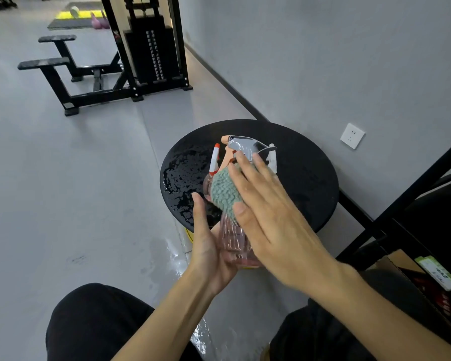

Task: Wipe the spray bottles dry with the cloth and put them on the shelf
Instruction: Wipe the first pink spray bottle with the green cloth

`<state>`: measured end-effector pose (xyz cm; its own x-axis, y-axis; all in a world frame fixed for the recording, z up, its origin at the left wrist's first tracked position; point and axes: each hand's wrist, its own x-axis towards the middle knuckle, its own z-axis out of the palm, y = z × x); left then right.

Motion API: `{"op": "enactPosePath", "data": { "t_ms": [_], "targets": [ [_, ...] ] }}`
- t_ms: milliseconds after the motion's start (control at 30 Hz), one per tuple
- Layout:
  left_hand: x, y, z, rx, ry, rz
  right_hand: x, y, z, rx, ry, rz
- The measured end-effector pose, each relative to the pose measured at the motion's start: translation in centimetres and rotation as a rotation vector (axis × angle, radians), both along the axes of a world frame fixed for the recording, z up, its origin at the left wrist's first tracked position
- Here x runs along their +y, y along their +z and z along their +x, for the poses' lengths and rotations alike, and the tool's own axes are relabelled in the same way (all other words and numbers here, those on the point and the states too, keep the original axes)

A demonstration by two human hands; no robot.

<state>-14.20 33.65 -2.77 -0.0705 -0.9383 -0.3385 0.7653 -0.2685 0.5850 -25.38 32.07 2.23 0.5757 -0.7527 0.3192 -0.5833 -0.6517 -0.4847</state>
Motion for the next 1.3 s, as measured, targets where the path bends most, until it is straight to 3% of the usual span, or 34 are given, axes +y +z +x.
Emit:
{"op": "enactPosePath", "data": {
  "t_ms": [233, 400, 700, 933, 1200, 1300],
  "targets": [
    [0.1, 0.0, 0.1, 0.010, 0.096, -0.032, 3.3, -1.5, -0.4, 0.052, 0.042, -0.094],
    [0.1, -0.1, -0.3, -0.116, -0.014, 0.020, 0.3, -0.3, -0.4, -0.063, -0.030, -0.016],
    [0.7, -0.1, -0.2, -0.026, 0.018, -0.033, 4.2, -2.6, -1.0, 0.036, -0.007, -0.115],
    [0.6, -0.1, -0.7, -0.150, -0.035, -0.011, 0.2, -0.8, -0.4, -0.097, -0.067, 0.022],
    [0.8, 0.2, 0.0, -0.023, 0.005, -0.012, 4.3, -2.9, -0.5, -0.060, -0.086, -0.077],
    [0.8, -0.1, 0.0, -0.099, -0.051, -0.034, 3.3, -2.5, -0.6, -0.069, -0.107, -0.055]
  ]
}}
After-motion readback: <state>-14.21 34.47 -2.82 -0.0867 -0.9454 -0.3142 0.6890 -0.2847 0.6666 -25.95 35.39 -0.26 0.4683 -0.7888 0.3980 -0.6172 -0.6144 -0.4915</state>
